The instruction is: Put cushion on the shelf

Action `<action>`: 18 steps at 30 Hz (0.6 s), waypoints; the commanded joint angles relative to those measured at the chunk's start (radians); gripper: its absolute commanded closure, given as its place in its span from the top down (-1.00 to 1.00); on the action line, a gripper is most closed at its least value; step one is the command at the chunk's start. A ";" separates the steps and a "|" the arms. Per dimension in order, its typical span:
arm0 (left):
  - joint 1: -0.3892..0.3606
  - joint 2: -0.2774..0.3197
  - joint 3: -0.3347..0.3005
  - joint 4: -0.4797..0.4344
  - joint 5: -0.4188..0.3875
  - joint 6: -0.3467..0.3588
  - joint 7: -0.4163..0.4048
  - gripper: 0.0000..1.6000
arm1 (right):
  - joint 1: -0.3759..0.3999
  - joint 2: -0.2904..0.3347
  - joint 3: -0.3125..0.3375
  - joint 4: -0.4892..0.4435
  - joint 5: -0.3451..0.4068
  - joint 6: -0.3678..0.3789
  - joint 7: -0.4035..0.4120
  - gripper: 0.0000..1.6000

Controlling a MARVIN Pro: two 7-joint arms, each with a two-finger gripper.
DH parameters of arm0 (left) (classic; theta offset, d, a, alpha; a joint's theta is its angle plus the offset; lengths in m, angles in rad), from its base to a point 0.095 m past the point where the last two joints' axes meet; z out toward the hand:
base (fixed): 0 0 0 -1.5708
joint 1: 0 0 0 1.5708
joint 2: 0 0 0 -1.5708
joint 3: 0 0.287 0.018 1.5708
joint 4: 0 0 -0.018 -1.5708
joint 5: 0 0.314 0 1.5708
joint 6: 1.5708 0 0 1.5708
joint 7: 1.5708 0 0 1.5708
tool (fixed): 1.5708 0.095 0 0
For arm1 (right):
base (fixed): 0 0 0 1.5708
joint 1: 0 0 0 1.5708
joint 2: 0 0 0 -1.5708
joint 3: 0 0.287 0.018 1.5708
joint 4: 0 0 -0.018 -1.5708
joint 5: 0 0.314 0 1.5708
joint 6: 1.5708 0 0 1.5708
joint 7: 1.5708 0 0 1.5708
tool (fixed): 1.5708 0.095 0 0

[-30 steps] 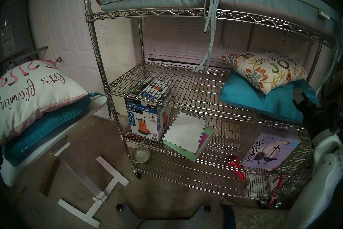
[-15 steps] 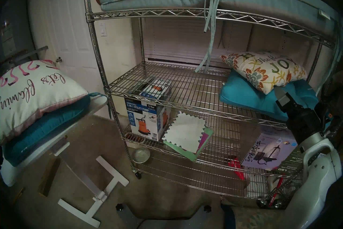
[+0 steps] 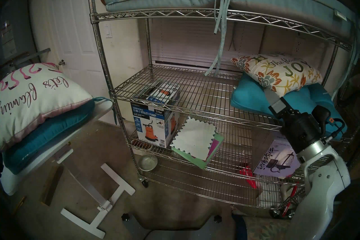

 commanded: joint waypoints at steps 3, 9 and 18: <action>-0.002 0.003 -0.004 -0.012 0.001 -0.003 -0.001 1.00 | -0.007 0.002 -0.102 -0.020 0.013 -0.002 0.066 1.00; -0.007 0.003 -0.004 -0.012 0.005 -0.004 -0.005 1.00 | -0.017 0.001 -0.172 -0.020 0.007 -0.003 0.091 1.00; -0.016 0.002 -0.003 -0.012 0.010 -0.006 -0.010 1.00 | -0.035 -0.001 -0.282 -0.020 -0.001 0.004 0.115 1.00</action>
